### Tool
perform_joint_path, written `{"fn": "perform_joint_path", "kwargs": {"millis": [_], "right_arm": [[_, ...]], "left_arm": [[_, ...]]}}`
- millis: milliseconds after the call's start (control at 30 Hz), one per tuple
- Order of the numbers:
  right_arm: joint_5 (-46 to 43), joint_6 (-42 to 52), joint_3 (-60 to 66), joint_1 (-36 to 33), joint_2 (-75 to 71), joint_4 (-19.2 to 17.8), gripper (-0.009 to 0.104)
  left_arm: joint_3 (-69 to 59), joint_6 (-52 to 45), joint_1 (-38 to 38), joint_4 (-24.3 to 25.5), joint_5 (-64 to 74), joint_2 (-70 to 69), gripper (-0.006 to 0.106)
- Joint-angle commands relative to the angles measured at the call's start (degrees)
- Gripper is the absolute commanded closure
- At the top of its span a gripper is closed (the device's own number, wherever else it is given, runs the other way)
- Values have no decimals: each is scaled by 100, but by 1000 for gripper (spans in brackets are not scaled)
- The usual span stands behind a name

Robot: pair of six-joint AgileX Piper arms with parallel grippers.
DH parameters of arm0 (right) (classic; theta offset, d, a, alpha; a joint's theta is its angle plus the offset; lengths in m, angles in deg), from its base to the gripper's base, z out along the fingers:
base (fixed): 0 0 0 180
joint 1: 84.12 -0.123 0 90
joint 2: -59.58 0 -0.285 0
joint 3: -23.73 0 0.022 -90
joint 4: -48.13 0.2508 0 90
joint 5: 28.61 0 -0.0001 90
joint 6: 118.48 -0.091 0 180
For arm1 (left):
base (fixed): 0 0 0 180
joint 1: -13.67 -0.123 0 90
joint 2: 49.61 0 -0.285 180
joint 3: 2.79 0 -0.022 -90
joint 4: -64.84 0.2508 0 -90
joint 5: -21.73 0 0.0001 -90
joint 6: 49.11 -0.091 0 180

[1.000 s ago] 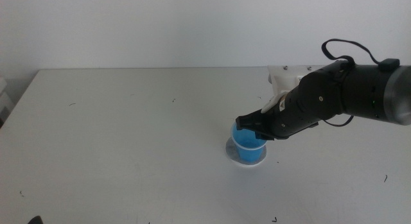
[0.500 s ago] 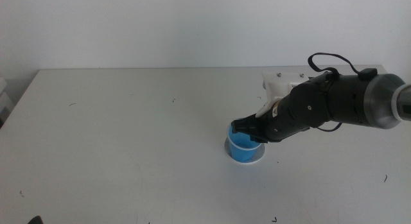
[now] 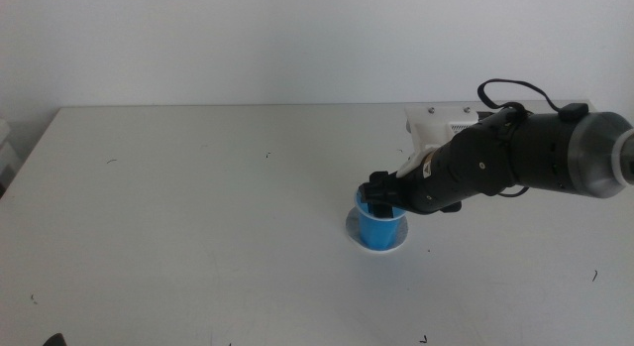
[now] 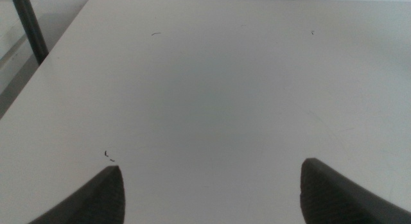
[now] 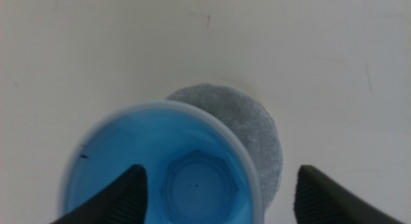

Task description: Place an empty cup on a cup mat.

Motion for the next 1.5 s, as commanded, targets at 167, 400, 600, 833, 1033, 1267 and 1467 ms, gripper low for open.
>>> {"fn": "perform_joint_path", "kwargs": {"millis": [167, 400, 600, 833, 1033, 1267, 1467], "right_arm": [[-337, 45, -135, 181, -1016, -158, 19], [-1, 45, -135, 402, -2307, -609, 19], [742, 45, -127, 729, -3581, -995, 19], [1295, 51, 279, 883, -4944, -1209, 19], [1188, 51, 1310, 1198, -6122, -1273, 19], [292, 315, 3036, 1809, -7495, -1130, 19], [-534, 738, 4429, 2000, -8607, -1039, 19]], "left_arm": [[34, 61, -6, 2, -378, -70, -5], [34, 61, -6, 2, -378, -70, -5], [34, 61, -6, 2, -378, -70, -5], [34, 61, -6, 2, -378, -70, -5], [34, 61, -6, 2, -378, -70, -5], [34, 61, -6, 2, -378, -70, -5], [34, 61, -6, 2, -378, -70, -5]]}}
